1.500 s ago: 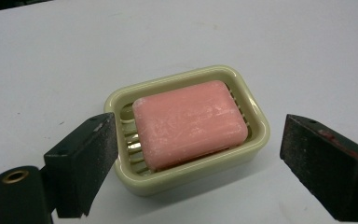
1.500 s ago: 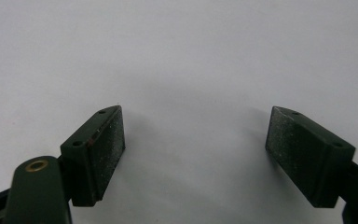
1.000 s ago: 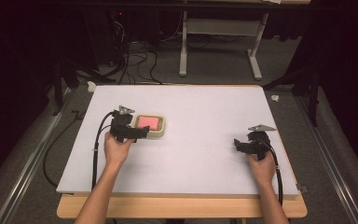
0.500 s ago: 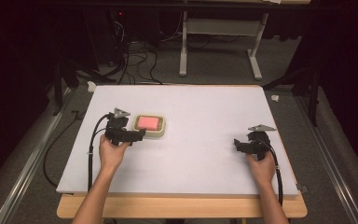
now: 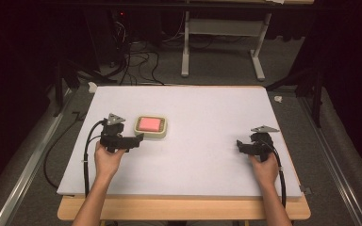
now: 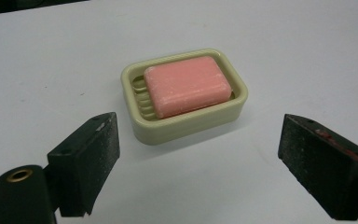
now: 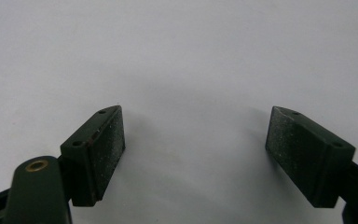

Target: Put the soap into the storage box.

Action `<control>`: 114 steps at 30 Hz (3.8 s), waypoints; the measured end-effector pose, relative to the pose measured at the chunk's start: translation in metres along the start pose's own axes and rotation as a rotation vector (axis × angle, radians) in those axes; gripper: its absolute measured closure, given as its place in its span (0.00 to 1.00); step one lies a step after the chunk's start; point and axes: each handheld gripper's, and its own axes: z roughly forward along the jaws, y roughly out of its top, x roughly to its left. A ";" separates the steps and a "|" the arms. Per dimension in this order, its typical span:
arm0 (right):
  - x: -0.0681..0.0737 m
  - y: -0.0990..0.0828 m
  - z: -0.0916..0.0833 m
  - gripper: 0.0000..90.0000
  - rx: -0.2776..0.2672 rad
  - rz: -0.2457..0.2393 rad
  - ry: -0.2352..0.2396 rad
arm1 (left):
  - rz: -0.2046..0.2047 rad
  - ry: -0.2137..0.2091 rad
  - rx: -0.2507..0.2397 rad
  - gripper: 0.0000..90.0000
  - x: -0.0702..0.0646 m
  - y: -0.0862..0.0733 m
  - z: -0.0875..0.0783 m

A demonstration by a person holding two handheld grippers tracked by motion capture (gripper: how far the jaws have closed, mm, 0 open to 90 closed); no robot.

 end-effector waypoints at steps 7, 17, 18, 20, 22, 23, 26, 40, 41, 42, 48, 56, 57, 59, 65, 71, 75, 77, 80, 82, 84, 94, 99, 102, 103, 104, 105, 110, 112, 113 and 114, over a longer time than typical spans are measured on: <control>0.000 0.000 0.000 0.22 0.000 0.000 0.000 | -0.015 -0.039 -0.012 0.15 -0.002 -0.005 -0.008; 0.000 0.000 0.000 0.22 0.000 0.000 0.000 | -0.005 -0.070 -0.021 0.15 -0.009 -0.011 -0.015; 0.000 0.000 0.000 0.22 0.000 0.000 0.000 | -0.006 -0.076 -0.021 0.15 -0.010 -0.012 -0.016; 0.000 0.000 0.000 0.22 0.000 0.000 0.000 | -0.004 -0.077 -0.021 0.15 -0.011 -0.013 -0.016; 0.000 0.000 0.000 0.22 0.000 0.000 -0.001 | -0.002 -0.084 -0.020 0.15 -0.012 -0.015 -0.016; 0.000 0.000 0.000 0.22 0.000 0.000 -0.001 | -0.002 -0.084 -0.020 0.15 -0.012 -0.015 -0.016; 0.000 0.000 0.000 0.22 0.002 0.000 0.000 | 0.004 -0.089 -0.014 0.16 -0.014 -0.018 -0.017; 0.000 0.000 0.000 0.22 0.002 -0.002 -0.002 | 0.005 -0.094 -0.008 0.16 -0.017 -0.029 -0.018; 0.000 0.000 0.000 0.22 0.002 -0.002 -0.001 | 0.006 -0.096 -0.005 0.16 -0.017 -0.030 -0.018; 0.000 0.000 0.000 0.22 0.002 -0.002 -0.001 | 0.007 -0.096 -0.002 0.16 -0.017 -0.031 -0.018; 0.000 0.000 0.000 0.22 0.002 -0.002 -0.001 | 0.004 -0.096 0.005 0.16 -0.018 -0.035 -0.016; 0.000 0.000 0.000 0.23 0.002 -0.003 0.000 | 0.000 -0.090 0.009 0.16 -0.018 -0.040 -0.014; 0.000 0.000 0.000 0.23 0.001 -0.004 0.000 | -0.002 -0.090 0.010 0.16 -0.018 -0.041 -0.014; 0.000 0.000 0.000 0.23 0.001 -0.005 0.000 | 0.001 -0.084 0.015 0.16 -0.019 -0.043 -0.012; 0.000 0.000 0.000 0.23 0.001 -0.006 0.000 | -0.007 -0.081 0.023 0.16 -0.019 -0.047 -0.008; 0.000 0.000 0.000 0.23 0.001 -0.004 -0.001 | -0.017 -0.079 0.035 0.16 -0.017 -0.052 -0.001; 0.001 0.000 0.000 0.23 0.001 -0.004 -0.001 | -0.012 -0.063 0.047 0.16 -0.017 -0.053 0.003; 0.000 0.000 0.000 0.23 0.001 -0.003 -0.001 | -0.006 -0.056 0.049 0.16 -0.017 -0.054 0.005; 0.000 0.000 0.000 0.23 0.001 -0.003 -0.001 | 0.006 -0.031 0.071 0.16 -0.015 -0.055 0.013; 0.001 0.000 0.000 0.23 -0.001 -0.003 -0.002 | 0.010 -0.023 0.080 0.16 -0.014 -0.055 0.016; 0.001 0.000 0.000 0.23 0.001 -0.003 -0.001 | 0.010 -0.018 0.081 0.16 -0.014 -0.055 0.019; 0.001 0.000 0.000 0.23 0.000 -0.002 -0.002 | 0.025 0.018 0.093 0.16 -0.012 -0.056 0.030; 0.001 0.000 0.000 0.23 -0.001 -0.002 -0.003 | 0.019 0.021 0.087 0.16 -0.010 -0.057 0.034; 0.001 0.000 0.000 0.23 -0.001 -0.002 -0.003 | 0.022 0.026 0.089 0.16 -0.010 -0.057 0.036; 0.001 0.000 0.000 0.23 -0.001 -0.002 -0.003 | 0.018 0.030 0.089 0.16 -0.009 -0.057 0.037; 0.001 0.000 0.000 0.23 -0.001 -0.002 -0.003 | 0.018 0.030 0.089 0.16 -0.009 -0.057 0.037; 0.001 0.000 0.000 0.23 -0.001 -0.003 -0.003 | 0.020 0.036 0.092 0.16 -0.008 -0.057 0.039; 0.001 0.000 0.000 0.23 0.001 -0.003 -0.001 | 0.015 0.041 0.090 0.16 -0.008 -0.058 0.041; 0.001 0.000 0.000 0.23 0.000 -0.002 -0.002 | 0.016 0.042 0.090 0.16 -0.008 -0.058 0.043; 0.001 0.000 0.000 0.23 0.001 -0.003 -0.001 | 0.013 0.042 0.094 0.16 -0.008 -0.058 0.045; 0.001 0.000 0.000 0.23 0.001 -0.003 -0.001 | 0.013 0.042 0.094 0.16 -0.008 -0.058 0.045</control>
